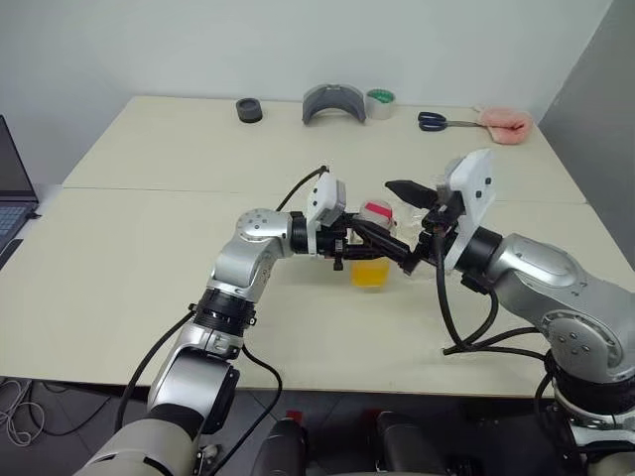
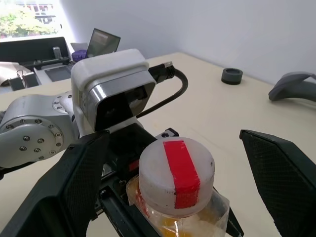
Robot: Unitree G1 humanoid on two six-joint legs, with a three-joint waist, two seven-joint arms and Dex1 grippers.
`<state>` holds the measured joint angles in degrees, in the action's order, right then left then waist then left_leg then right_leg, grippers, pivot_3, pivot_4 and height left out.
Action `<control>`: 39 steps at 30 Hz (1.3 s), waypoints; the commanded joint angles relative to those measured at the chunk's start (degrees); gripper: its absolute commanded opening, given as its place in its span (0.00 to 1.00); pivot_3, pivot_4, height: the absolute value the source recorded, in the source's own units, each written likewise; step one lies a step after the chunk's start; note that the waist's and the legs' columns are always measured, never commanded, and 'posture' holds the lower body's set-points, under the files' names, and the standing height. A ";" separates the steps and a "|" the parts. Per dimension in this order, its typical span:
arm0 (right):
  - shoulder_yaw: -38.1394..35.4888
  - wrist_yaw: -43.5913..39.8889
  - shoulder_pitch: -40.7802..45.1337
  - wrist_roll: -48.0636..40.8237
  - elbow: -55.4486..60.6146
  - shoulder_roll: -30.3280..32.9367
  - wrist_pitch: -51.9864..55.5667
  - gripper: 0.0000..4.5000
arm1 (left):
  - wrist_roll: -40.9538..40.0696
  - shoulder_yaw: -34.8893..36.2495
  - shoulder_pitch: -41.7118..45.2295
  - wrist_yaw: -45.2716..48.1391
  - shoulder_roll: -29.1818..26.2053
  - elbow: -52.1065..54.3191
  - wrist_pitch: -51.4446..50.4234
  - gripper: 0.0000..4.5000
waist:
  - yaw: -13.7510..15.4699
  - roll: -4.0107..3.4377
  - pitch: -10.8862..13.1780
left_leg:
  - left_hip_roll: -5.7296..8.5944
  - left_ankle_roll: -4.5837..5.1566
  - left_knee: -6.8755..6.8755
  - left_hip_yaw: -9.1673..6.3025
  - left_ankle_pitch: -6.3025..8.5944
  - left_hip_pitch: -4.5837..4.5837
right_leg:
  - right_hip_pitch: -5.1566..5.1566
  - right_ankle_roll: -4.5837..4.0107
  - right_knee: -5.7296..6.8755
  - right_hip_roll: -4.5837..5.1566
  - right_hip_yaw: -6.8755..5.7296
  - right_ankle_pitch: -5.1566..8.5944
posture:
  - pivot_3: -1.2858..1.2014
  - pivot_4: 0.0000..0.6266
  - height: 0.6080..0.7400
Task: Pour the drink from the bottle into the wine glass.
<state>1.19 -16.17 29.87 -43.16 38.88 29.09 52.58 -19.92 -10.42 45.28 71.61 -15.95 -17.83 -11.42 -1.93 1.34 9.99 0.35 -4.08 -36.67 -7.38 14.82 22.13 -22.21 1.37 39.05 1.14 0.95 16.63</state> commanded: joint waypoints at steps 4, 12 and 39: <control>1.55 -1.34 1.63 3.46 -0.06 -0.14 -2.15 1.00 | 0.08 0.31 0.16 0.08 0.45 2.14 2.44 0.43 | -0.01 0.00 0.00 | 0.00 0.00 0.00 0.00 0.00 0.00 | 0.00 0.00 0.00 0.00 0.00 0.00 | 0.52 0.24 1.00; 1.22 -2.49 1.79 4.77 -0.66 -1.37 -3.42 0.49 | 0.30 0.42 0.06 -0.14 0.13 3.18 1.66 0.43 | 0.00 0.00 0.00 | 0.00 0.00 0.00 -0.01 0.00 0.00 | 0.00 0.00 0.00 0.00 0.00 0.00 | 0.52 0.24 1.00; -1.39 -39.93 10.46 9.35 -22.29 13.32 -20.41 0.94 | -3.29 2.87 2.72 -0.22 -1.45 8.10 -6.64 0.40 | -0.28 -0.25 0.30 | 0.01 -0.02 -0.14 -0.04 -0.01 0.13 | -0.03 0.00 0.01 0.04 -0.03 0.00 | 0.52 0.24 1.00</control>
<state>4.46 -58.66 40.63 -31.15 12.24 41.36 29.85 -21.92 -8.62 46.97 72.01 -17.84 -11.68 -18.52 -2.21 1.10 10.29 0.36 -4.10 -36.83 -7.42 14.80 22.29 -22.26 1.38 39.06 1.18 0.92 16.63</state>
